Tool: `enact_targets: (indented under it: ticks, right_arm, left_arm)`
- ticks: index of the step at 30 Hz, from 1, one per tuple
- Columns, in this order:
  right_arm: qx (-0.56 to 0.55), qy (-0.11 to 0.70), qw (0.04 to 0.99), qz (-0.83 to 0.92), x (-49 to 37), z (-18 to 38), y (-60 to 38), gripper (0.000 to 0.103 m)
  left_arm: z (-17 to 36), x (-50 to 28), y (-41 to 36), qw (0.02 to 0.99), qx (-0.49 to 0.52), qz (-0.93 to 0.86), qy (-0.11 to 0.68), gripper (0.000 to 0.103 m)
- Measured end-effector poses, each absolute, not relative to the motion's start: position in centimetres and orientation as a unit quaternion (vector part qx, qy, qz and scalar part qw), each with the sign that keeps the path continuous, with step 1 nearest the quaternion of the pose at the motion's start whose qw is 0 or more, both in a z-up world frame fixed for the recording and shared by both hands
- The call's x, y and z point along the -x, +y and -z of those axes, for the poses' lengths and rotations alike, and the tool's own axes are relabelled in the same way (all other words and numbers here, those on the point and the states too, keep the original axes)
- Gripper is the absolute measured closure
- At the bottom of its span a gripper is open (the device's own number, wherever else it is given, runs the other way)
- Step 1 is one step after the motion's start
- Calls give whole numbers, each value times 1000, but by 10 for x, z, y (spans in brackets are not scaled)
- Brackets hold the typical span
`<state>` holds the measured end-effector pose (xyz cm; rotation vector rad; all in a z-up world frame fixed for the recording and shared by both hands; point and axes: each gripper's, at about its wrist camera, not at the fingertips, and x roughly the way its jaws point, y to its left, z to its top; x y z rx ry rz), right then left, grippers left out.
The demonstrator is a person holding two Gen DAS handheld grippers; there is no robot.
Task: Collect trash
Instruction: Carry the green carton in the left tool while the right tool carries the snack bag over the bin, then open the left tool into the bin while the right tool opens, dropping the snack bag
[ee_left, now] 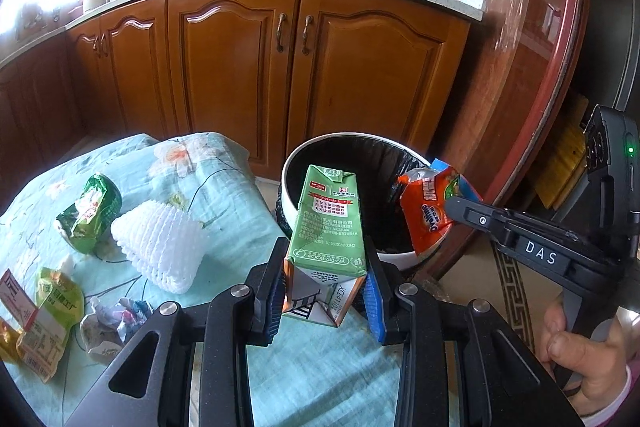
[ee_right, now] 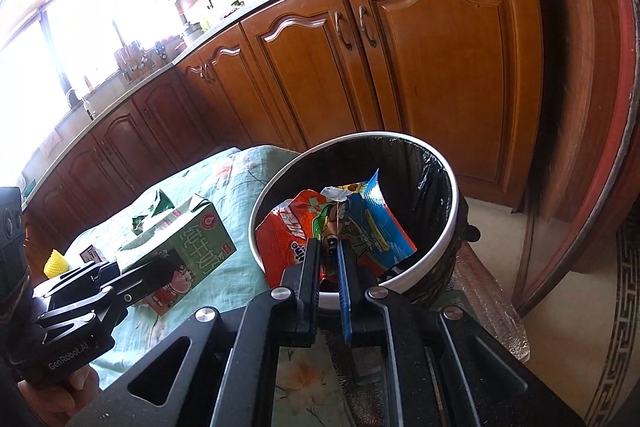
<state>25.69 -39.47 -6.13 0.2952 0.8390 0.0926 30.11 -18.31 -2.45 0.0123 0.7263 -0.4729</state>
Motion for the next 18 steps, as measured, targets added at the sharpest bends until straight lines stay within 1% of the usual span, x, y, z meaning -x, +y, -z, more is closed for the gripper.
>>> enact_targets:
  ticks: [18]
  right_arm:
    - [-144, 424, 894, -29, -288, 74, -424, 95]
  left_arm:
    - [31, -344, -224, 902, -25, 232, 364, 70]
